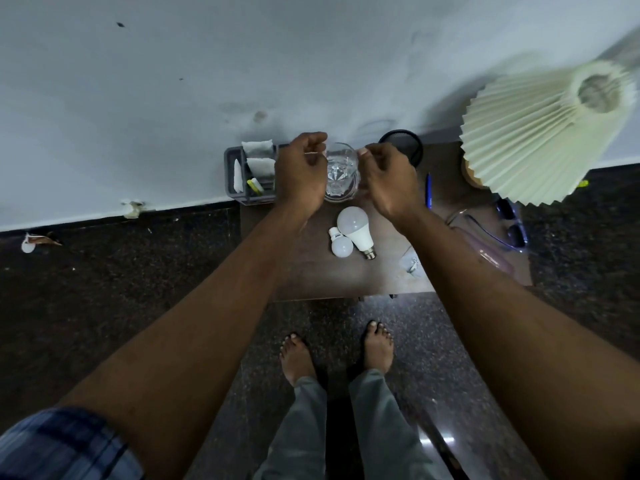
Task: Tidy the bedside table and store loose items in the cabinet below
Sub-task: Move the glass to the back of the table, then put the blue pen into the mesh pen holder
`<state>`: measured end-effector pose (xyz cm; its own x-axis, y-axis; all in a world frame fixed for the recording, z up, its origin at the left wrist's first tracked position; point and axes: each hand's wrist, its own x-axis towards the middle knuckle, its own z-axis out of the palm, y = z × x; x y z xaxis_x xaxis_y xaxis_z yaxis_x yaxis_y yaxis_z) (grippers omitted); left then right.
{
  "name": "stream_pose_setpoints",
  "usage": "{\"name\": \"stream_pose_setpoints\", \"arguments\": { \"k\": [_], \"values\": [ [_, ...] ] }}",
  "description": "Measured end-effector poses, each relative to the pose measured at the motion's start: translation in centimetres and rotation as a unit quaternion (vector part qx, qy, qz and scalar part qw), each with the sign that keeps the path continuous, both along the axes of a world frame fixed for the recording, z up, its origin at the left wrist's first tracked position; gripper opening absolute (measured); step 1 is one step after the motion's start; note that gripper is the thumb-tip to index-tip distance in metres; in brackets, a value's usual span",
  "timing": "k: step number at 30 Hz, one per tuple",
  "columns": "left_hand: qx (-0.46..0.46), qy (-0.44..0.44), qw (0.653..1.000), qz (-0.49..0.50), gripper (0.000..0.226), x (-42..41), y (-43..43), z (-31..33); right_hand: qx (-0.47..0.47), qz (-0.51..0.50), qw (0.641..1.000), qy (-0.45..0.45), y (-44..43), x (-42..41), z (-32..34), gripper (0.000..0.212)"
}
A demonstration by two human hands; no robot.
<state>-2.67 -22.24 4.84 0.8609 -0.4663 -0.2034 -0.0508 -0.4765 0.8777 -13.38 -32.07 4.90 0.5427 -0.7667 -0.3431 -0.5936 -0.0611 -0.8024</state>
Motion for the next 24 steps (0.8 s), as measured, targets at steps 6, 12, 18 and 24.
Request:
{"name": "stream_pose_setpoints", "arguments": {
  "k": [6, 12, 18, 24],
  "values": [
    [-0.052, -0.032, 0.998, -0.030, 0.023, -4.4, -1.2, 2.0, 0.007, -0.053, 0.998, -0.040, -0.1, -3.1, 1.8, 0.029],
    [-0.065, 0.053, 0.995, -0.056, 0.019, -9.1, -3.1, 1.4, 0.030, -0.114, 0.990, -0.075, -0.7, -7.8, 1.3, 0.021],
    [-0.055, 0.116, 0.988, -0.090, 0.024, -11.7, -3.1, -0.9, 0.057, -0.145, 0.983, -0.097, -0.7, -11.8, 0.1, 0.012],
    [0.043, 0.143, 0.981, -0.126, 0.016, -11.8, -2.8, -4.3, 0.045, -0.165, 0.984, -0.054, -1.6, -14.3, -1.9, 0.006]
  ]
}}
